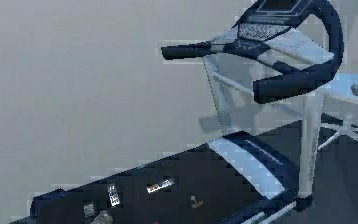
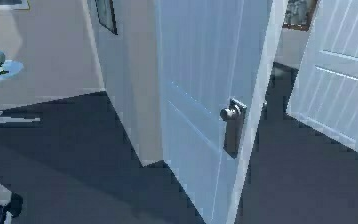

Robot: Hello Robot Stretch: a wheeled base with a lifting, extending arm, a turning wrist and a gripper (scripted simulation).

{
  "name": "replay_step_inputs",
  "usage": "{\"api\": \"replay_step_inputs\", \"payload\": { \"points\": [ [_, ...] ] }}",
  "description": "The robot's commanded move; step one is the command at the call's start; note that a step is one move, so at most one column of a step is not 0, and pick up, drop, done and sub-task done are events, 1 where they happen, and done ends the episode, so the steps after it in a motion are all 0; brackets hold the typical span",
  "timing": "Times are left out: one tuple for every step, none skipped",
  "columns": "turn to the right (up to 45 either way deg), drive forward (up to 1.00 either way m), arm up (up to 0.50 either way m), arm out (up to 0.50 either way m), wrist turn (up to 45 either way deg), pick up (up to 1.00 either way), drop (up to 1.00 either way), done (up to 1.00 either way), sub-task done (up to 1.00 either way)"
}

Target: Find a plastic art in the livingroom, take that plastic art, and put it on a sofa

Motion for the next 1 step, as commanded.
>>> {"api": "replay_step_inputs", "payload": {
  "points": [
    [-45.0,0.0,0.0,0.0,0.0,0.0,0.0,0.0,0.0]
  ]
}}
